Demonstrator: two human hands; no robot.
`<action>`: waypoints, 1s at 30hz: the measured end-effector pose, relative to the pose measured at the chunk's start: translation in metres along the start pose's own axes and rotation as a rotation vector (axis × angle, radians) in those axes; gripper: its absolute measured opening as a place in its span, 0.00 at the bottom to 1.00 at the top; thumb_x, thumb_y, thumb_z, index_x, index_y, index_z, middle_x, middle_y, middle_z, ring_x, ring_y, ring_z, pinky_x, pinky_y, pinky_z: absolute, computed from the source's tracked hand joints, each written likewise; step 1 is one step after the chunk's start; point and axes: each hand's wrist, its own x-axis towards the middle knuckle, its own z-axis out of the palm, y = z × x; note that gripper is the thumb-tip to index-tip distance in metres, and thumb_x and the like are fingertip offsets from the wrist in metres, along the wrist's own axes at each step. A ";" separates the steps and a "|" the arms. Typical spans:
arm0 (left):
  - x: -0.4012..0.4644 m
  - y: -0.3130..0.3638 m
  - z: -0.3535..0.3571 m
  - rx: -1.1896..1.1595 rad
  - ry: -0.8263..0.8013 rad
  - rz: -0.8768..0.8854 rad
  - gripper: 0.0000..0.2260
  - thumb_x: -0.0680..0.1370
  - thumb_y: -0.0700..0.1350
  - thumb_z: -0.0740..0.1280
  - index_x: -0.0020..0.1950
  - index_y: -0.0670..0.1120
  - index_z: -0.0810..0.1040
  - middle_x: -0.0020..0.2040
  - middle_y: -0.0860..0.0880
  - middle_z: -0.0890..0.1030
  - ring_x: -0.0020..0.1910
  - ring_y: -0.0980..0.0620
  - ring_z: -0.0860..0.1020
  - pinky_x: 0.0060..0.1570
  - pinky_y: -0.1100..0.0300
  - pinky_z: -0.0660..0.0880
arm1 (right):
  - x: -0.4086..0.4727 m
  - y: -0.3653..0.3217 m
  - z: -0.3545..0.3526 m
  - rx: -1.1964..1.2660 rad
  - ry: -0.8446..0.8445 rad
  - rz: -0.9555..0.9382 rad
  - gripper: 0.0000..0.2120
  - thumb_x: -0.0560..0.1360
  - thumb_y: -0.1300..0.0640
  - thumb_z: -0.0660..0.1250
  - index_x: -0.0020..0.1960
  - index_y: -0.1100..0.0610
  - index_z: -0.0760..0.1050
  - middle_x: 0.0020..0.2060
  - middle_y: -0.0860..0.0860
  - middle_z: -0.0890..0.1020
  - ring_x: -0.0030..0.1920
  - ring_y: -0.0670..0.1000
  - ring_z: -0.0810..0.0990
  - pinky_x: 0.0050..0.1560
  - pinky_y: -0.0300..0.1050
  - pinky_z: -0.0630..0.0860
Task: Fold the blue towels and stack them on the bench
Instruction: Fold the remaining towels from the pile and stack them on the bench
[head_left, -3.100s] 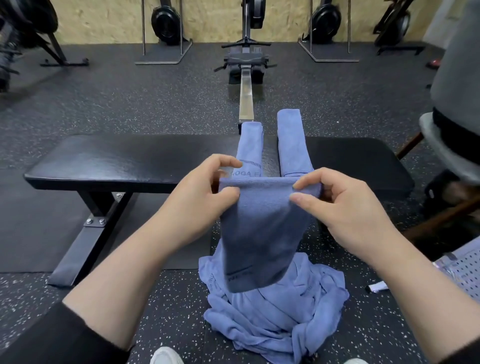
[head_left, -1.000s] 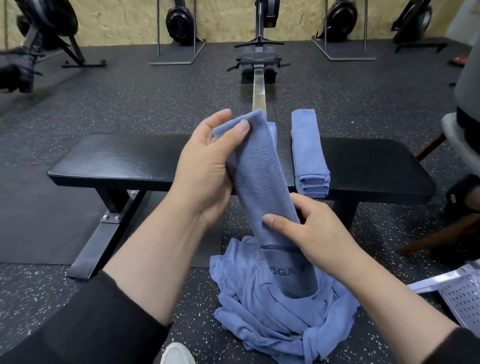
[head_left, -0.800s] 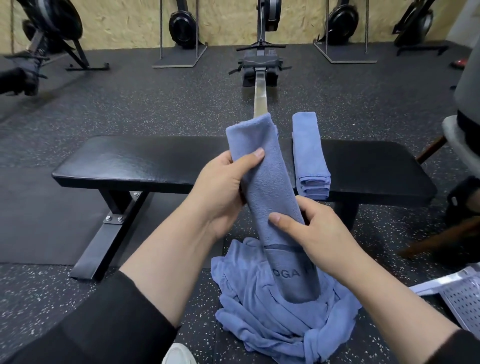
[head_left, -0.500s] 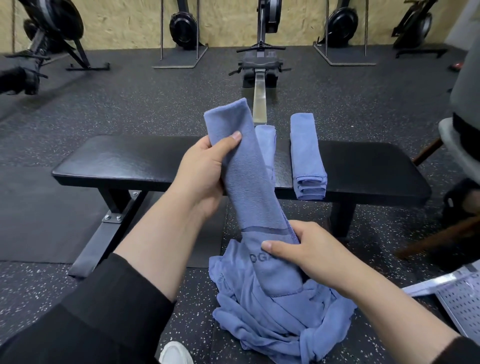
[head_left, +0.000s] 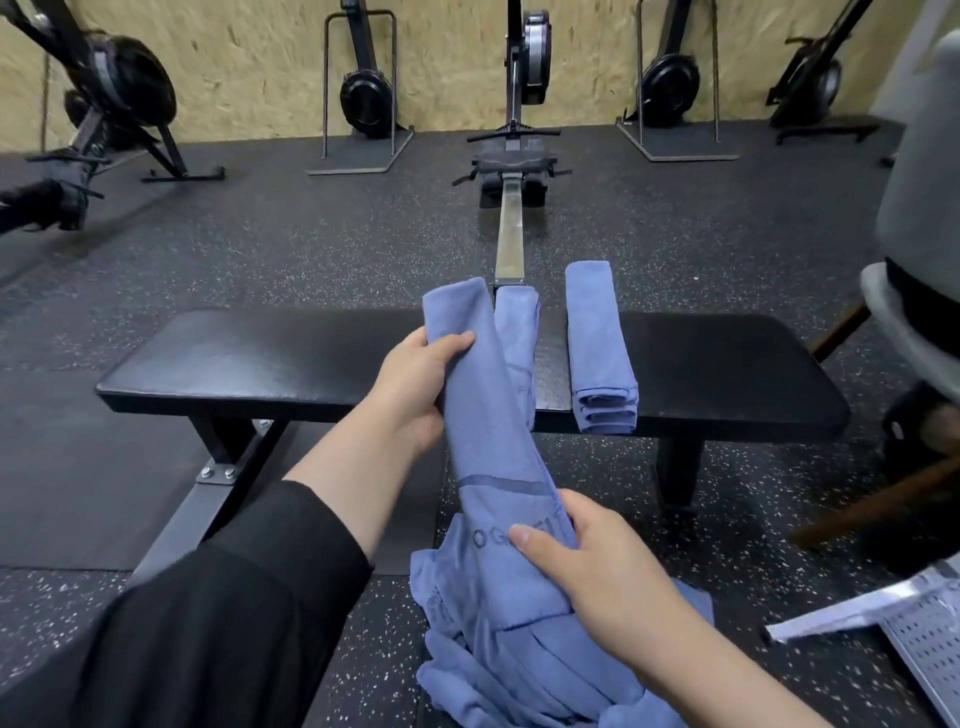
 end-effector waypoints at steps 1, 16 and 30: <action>0.009 0.002 0.003 0.031 -0.005 -0.005 0.09 0.79 0.42 0.70 0.58 0.44 0.82 0.51 0.44 0.87 0.47 0.47 0.85 0.44 0.52 0.82 | 0.003 0.000 0.002 0.005 0.009 0.003 0.05 0.79 0.54 0.71 0.54 0.51 0.82 0.47 0.42 0.87 0.48 0.43 0.85 0.54 0.44 0.81; 0.182 0.032 0.056 0.243 -0.071 -0.016 0.04 0.79 0.40 0.70 0.53 0.43 0.81 0.41 0.46 0.84 0.30 0.52 0.83 0.30 0.60 0.79 | 0.122 -0.003 0.009 0.188 0.375 -0.062 0.10 0.79 0.57 0.70 0.55 0.42 0.78 0.45 0.37 0.86 0.47 0.39 0.84 0.48 0.35 0.78; 0.168 -0.089 0.001 1.171 -0.089 0.448 0.21 0.84 0.47 0.60 0.77 0.44 0.68 0.80 0.45 0.60 0.78 0.47 0.60 0.75 0.53 0.60 | 0.189 0.061 0.020 -0.674 0.384 -0.216 0.22 0.81 0.46 0.65 0.72 0.51 0.74 0.74 0.52 0.69 0.74 0.54 0.66 0.72 0.55 0.69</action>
